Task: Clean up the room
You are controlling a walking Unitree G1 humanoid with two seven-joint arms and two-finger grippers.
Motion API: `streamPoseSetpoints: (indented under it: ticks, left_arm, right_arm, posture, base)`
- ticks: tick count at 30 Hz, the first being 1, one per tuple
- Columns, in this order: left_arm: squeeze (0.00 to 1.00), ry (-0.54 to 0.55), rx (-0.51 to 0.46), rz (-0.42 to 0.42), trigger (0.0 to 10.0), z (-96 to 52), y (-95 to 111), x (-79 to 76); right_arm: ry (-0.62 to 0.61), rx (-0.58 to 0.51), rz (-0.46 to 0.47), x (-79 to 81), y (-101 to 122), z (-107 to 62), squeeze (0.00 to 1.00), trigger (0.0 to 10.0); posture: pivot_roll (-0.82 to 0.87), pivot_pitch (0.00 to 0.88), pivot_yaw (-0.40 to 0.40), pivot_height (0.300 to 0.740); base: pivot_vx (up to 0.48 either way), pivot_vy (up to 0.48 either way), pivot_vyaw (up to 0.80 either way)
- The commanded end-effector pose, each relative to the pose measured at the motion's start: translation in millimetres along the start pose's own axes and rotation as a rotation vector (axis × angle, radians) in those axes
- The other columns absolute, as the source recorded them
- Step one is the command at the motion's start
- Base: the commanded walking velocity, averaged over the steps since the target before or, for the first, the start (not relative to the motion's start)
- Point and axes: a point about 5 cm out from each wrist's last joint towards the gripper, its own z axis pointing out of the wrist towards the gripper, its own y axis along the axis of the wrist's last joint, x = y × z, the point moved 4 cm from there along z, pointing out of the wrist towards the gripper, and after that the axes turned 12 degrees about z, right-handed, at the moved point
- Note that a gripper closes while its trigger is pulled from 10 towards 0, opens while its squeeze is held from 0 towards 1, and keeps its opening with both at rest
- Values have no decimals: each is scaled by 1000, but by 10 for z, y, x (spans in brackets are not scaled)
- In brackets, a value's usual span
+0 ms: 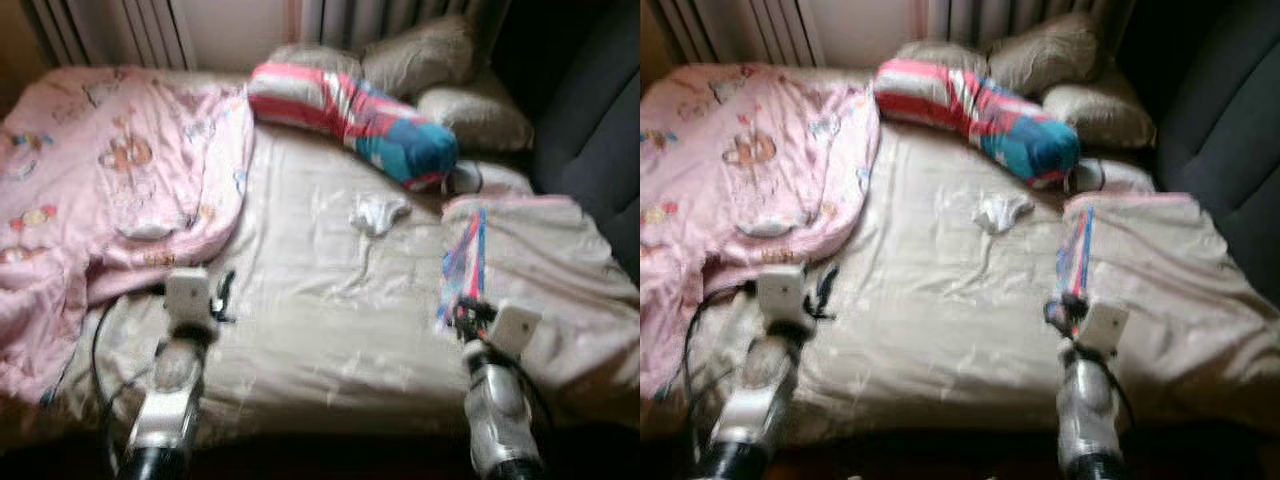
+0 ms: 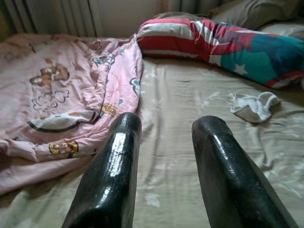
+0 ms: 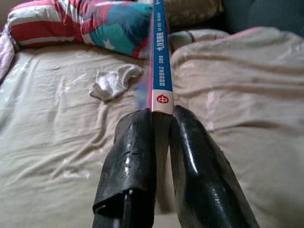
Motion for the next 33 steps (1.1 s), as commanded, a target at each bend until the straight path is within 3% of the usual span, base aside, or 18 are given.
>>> streamPoseSetpoints:
  ticks: [1, 23, 28, 33]
  left_arm:
    - [0, -13, 7, -3, 10000, -9, -10, -48]
    - [0, -25, 19, 0, 10000, -17, -32, -81]
    - [0, -30, 16, -1, 10000, -22, -33, -74]
    - [0, -32, 15, 1, 10000, -17, -32, -72]
  right_arm:
    - [26, -39, -20, 37, 107, 35, 0, 10000]
    - [30, -31, -50, 52, 91, 38, 0, 10000]
    - [-1, -28, -34, 12, 96, 51, 0, 10000]
    - [0, -29, -29, 27, 98, 59, 0, 10000]
  posture:
    - [13, 131, -59, 740]
    - [10, 119, -56, 740]
    - [13, 112, -55, 740]
    - [12, 104, -53, 740]
  base:
    - [0, 0, 0]
    - [0, 0, 0]
    - [260, 0, 0]
    - [281, 0, -725]
